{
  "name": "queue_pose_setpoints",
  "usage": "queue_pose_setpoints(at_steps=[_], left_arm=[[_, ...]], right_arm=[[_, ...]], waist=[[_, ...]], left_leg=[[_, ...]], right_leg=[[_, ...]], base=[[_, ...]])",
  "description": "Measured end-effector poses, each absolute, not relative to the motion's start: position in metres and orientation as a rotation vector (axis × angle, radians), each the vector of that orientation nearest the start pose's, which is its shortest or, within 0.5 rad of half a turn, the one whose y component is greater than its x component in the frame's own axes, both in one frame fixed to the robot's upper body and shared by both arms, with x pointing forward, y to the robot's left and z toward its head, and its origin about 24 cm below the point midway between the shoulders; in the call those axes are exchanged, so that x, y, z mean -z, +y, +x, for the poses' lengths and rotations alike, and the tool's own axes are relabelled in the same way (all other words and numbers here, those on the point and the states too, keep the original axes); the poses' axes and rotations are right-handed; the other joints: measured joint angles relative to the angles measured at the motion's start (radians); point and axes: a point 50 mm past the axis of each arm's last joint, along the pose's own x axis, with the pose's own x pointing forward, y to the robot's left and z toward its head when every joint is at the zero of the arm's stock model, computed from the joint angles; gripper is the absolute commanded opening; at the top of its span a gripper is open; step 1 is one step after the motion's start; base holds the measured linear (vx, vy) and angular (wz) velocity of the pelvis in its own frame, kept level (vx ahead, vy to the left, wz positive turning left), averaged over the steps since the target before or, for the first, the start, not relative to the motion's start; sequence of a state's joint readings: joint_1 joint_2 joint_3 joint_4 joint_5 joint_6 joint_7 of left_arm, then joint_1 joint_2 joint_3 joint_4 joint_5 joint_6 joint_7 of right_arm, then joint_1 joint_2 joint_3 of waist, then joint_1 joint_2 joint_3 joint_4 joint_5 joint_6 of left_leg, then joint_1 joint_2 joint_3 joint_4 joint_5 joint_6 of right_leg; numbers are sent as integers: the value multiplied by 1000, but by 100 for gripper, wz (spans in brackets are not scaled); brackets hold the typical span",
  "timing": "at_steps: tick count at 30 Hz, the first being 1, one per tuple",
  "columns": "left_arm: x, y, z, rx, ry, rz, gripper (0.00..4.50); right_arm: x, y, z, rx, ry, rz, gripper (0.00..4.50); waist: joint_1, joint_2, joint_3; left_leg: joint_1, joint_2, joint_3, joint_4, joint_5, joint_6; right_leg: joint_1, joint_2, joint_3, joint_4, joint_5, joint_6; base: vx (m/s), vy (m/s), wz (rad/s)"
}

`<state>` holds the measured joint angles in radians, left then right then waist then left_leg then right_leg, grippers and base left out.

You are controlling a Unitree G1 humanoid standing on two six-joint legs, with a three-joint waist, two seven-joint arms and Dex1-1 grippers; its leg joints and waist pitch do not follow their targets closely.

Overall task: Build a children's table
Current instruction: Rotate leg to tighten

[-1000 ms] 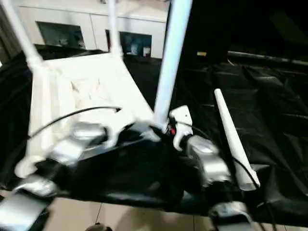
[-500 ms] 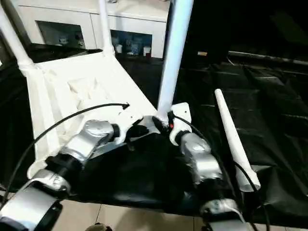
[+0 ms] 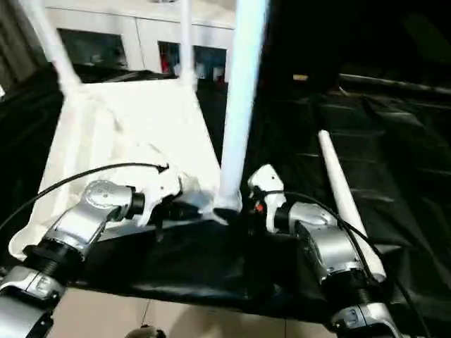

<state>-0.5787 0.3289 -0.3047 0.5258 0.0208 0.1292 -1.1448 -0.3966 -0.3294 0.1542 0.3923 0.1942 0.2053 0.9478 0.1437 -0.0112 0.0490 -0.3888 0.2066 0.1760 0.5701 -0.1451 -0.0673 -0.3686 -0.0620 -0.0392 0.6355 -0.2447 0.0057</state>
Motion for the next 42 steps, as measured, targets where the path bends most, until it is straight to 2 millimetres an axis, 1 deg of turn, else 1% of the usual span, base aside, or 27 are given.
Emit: queue_pose_setpoints(at_steps=[1,3,6,8,10,12,15,18,19,21,25,28,31,32,34,37,38,39,40,41,42], left_arm=[[-54,115,314,1325,401,400,0],[-54,116,314,1326,400,400,0],[-54,116,312,1334,400,402,0],[-54,117,312,1334,400,402,0],[-54,117,312,1338,401,401,0],[-54,117,312,1338,402,401,0],[-54,118,312,1332,401,402,0],[-53,117,315,1292,397,405,0],[-53,114,318,1262,395,407,0],[-52,111,321,1233,392,406,0],[-50,94,336,1090,395,389,0],[-49,78,345,986,403,368,0],[-49,70,348,936,397,371,0],[-49,69,349,926,395,373,0],[-50,67,350,918,389,379,0],[-51,68,351,923,384,382,0],[-51,68,351,925,383,383,0],[-51,68,351,926,381,384,0],[-51,69,351,929,379,386,0],[-51,70,351,931,377,389,0],[-52,72,351,936,375,391,0]], right_arm=[[-43,-142,299,-1043,312,-73,376],[-44,-142,299,-1049,311,-70,351],[-44,-143,299,-1057,312,-70,340],[-44,-143,299,-1058,312,-70,316],[-44,-143,299,-1057,313,-70,306],[-43,-143,299,-1055,313,-70,284],[-43,-142,300,-1044,303,-73,281],[-39,-138,302,-979,294,-59,276],[-37,-136,305,-921,284,-36,276],[-35,-134,308,-865,277,-26,276],[-30,-120,322,-610,263,34,275],[-31,-109,334,-431,267,54,275],[-33,-102,342,-331,273,67,275],[-33,-97,343,-322,270,69,275],[-34,-94,345,-310,262,64,275],[-34,-95,345,-328,242,69,275],[-34,-96,345,-332,239,69,310],[-34,-96,345,-338,236,68,331],[-34,-97,345,-350,232,67,345],[-34,-98,344,-366,230,72,345],[-34,-100,343,-387,227,75,363]], waist=[[0,0,0],[0,0,0],[1,0,0],[1,0,0],[1,0,0],[0,0,0],[-1,0,0],[-4,0,0],[-7,0,0],[-12,1,-1],[-29,2,-1],[-33,4,-2],[-34,5,-3],[-34,5,-3],[-34,5,-3],[-33,5,-3],[-32,5,-3],[-32,6,-2],[-32,7,-2],[-33,7,-1],[-32,7,-1]], left_leg=[[0,0,0,0,0,0],[0,0,0,0,0,0],[-1,0,0,0,0,0],[-1,0,0,0,0,0],[-1,0,0,0,0,0],[-1,0,0,0,0,0],[-1,0,0,0,0,0],[1,0,0,0,0,0],[3,0,0,0,0,0],[4,0,0,1,1,-1],[5,0,0,0,2,-2],[6,0,0,0,2,-4],[5,0,-1,0,2,-4],[5,0,-1,-1,2,-4],[4,0,-1,-2,2,-4],[4,0,-1,-4,2,-4],[4,0,-1,-4,2,-4],[4,0,-1,-4,2,-4],[4,0,-1,-4,2,-4],[3,0,-1,-4,2,-4],[3,0,-1,-4,2,-3]], right_leg=[[0,0,0,0,0,0],[0,0,0,0,0,0],[-1,0,0,0,0,0],[-1,0,0,0,0,0],[-1,0,0,0,0,0],[-1,0,0,0,0,0],[-1,0,0,0,0,0],[0,0,0,1,0,0],[1,0,1,2,0,0],[1,0,1,2,0,0],[2,0,1,4,2,-1],[2,0,1,4,2,-1],[2,0,1,2,2,-1],[2,0,1,1,2,-1],[2,1,1,-1,2,-1],[2,1,0,-2,3,0],[2,1,0,-2,3,0],[2,1,0,-2,3,0],[2,1,0,-2,3,0],[2,1,0,-2,3,0],[2,1,0,-3,3,0]], base=[[0,0,0],[0,0,0],[0,0,0],[0,0,0],[0,0,0],[0,0,0],[0,0,0],[0,0,0],[0,0,0],[0,0,0],[0,0,0],[0,0,0],[0,0,0],[0,0,0],[0,0,0],[0,0,0],[0,0,0],[0,0,0],[0,0,0],[0,0,0],[0,0,0]])
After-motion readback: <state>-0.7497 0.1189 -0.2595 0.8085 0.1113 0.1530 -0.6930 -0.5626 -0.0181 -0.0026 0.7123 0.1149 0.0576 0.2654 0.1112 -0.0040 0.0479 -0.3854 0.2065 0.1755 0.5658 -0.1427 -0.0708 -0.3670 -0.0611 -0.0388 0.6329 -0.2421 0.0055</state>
